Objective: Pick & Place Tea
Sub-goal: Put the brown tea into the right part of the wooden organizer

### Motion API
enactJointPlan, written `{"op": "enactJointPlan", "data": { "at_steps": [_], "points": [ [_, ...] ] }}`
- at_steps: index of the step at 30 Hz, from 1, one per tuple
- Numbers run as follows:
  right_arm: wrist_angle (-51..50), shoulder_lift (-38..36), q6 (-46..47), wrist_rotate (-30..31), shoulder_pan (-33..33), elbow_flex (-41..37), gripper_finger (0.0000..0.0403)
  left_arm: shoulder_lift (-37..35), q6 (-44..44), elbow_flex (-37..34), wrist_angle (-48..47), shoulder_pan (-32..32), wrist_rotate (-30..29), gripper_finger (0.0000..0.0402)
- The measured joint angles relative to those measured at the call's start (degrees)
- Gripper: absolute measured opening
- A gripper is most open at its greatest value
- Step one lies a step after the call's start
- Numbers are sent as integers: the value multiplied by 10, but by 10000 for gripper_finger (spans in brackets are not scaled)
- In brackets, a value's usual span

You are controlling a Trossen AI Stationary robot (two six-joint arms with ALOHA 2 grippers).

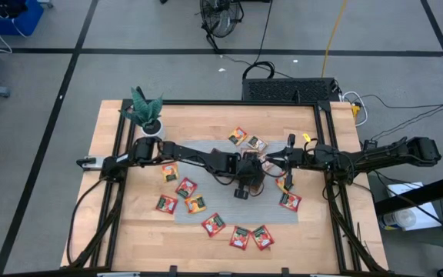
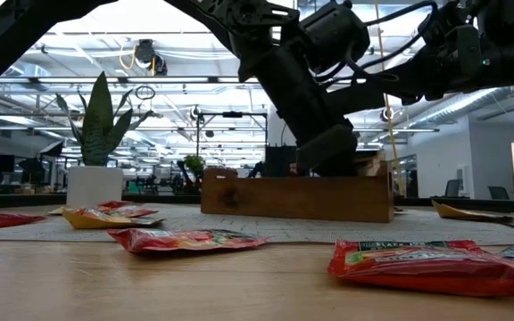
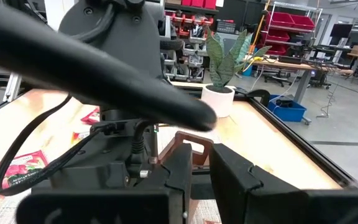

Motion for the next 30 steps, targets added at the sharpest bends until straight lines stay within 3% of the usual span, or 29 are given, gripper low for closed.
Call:
{"op": "enactJointPlan", "data": {
  "at_steps": [30],
  "points": [
    [-8,0,-1,0,0,0,45,-1,5,30,-31,0,-24,31]
  ]
}}
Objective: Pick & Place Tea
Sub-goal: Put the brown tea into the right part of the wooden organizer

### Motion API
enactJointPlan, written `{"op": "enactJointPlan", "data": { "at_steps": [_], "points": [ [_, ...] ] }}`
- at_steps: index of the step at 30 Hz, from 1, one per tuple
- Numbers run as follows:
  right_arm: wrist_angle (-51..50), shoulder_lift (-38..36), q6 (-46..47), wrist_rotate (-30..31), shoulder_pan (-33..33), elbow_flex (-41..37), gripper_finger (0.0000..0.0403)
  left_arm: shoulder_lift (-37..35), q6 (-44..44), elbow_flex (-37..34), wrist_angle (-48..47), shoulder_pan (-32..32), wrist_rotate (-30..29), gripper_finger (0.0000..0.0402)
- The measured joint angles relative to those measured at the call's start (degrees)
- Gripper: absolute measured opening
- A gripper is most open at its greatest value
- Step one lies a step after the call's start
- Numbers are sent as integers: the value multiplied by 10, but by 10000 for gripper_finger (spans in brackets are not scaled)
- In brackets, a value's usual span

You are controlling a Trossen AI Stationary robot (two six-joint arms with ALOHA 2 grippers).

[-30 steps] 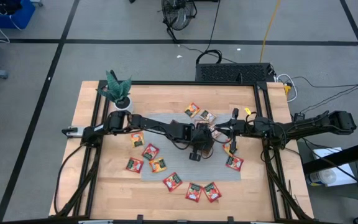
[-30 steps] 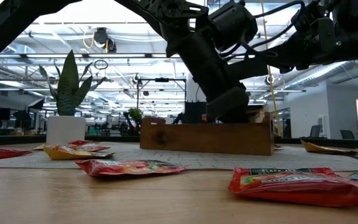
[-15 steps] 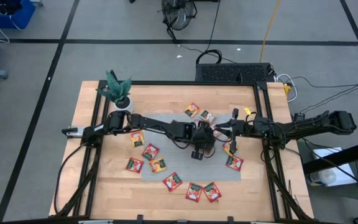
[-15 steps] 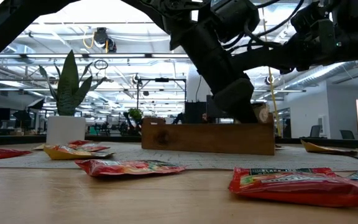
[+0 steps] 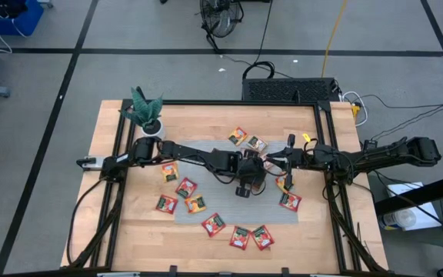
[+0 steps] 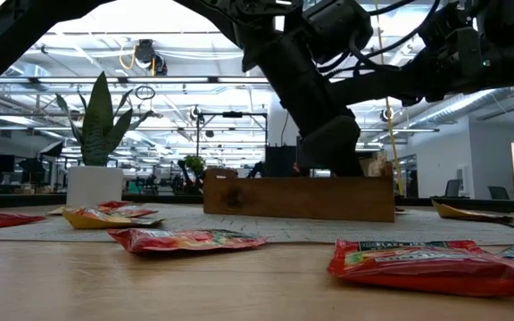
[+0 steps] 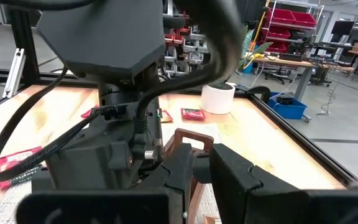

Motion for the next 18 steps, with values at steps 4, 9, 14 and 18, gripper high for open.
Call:
{"op": "enactJointPlan", "data": {
  "at_steps": [4,9,14,18],
  "points": [
    [0,0,0,0,0,0,45,0,-1,0,1,-1,0,31],
    [0,0,-1,0,0,0,45,0,0,0,1,-6,-1,31],
    [0,0,-1,0,0,0,45,-10,11,0,-2,-13,-5,31],
    [0,0,-1,0,0,0,45,-38,19,0,-15,-18,-20,31]
  ]
}}
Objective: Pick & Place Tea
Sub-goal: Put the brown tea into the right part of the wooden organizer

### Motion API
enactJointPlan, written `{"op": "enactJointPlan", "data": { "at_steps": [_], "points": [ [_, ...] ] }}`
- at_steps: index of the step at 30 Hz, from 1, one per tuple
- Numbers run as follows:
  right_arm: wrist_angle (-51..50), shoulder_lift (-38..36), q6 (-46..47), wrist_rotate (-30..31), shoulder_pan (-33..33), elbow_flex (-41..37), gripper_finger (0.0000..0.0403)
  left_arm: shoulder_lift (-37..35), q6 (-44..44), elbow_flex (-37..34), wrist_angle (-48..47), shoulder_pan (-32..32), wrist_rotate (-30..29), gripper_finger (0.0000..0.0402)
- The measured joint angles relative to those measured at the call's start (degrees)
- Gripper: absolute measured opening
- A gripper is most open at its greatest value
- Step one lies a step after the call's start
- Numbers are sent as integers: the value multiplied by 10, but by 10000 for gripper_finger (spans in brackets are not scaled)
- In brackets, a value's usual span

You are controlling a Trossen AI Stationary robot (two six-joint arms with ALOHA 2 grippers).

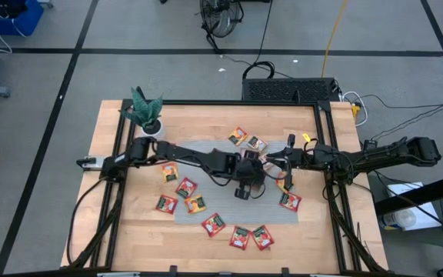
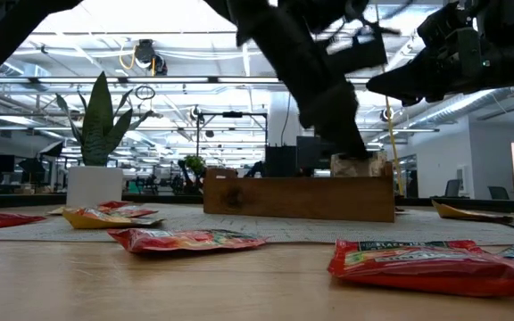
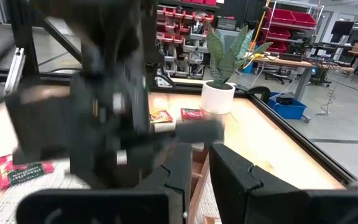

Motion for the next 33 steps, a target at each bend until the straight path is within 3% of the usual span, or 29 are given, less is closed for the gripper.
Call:
{"op": "enactJointPlan", "data": {
  "at_steps": [6,10,14,19,27,29,33],
  "points": [
    [-5,0,-1,0,0,0,45,-71,-23,0,-59,1,6,31],
    [-13,0,-13,0,0,0,45,-129,-44,-1,-85,14,84,31],
    [-27,0,-20,2,0,0,45,-194,-55,-47,-54,26,144,31],
    [-46,0,-28,35,-1,0,45,-298,-85,-198,94,46,158,31],
    [-102,1,-59,182,-1,0,45,-477,-178,-492,384,93,146,31],
    [-126,3,-60,205,-4,0,45,-508,-200,-539,452,98,145,31],
    [-171,27,-69,211,-26,2,50,-561,-202,-601,491,99,144,31]
  ]
}}
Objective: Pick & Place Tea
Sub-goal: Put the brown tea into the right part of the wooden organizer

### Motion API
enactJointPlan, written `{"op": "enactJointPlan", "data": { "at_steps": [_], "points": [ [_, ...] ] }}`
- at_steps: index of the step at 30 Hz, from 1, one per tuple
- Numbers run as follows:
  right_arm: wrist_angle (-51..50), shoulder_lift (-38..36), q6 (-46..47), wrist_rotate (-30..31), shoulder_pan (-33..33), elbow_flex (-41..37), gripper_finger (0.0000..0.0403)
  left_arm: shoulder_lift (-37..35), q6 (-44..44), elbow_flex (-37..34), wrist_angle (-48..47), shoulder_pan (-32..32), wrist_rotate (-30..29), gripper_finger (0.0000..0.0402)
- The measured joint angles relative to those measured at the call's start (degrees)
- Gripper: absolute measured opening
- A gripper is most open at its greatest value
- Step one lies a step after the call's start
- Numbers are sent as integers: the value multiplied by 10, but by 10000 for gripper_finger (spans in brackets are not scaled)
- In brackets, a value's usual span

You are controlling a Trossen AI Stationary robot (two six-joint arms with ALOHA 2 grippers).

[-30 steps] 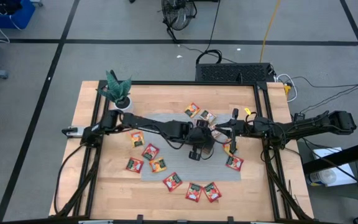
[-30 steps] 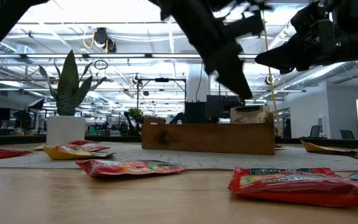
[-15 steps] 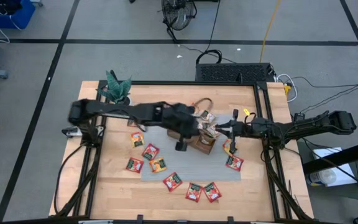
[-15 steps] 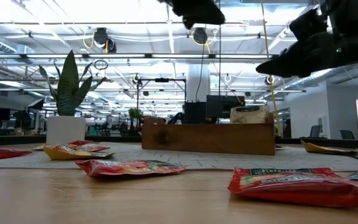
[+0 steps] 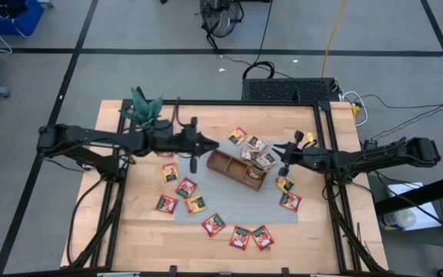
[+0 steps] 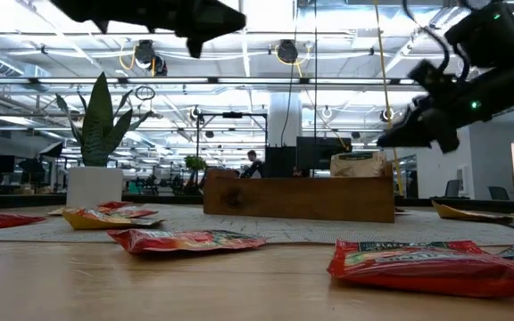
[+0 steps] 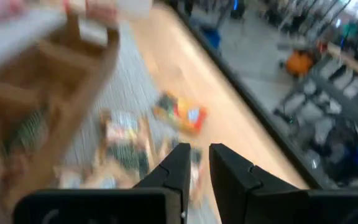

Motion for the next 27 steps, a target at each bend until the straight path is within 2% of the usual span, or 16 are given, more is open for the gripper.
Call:
{"op": "enactJointPlan", "data": {
  "at_steps": [3,6,10,14,21,27],
  "points": [
    [-52,39,35,-1,-25,26,73,-19,1,-19,-3,0,-3,31],
    [-97,93,52,-20,-45,65,113,-19,2,-24,-3,2,-4,31],
    [-97,174,-25,-79,-60,101,174,-18,5,-24,-7,2,-4,31],
    [-103,253,-118,-91,-64,131,215,-13,8,-24,-28,2,-4,31],
    [-102,337,-151,-67,-84,179,229,-13,6,-24,-59,2,-4,31],
    [-100,360,-170,-62,-114,191,220,-13,6,-24,-69,2,-4,31]
  ]
}}
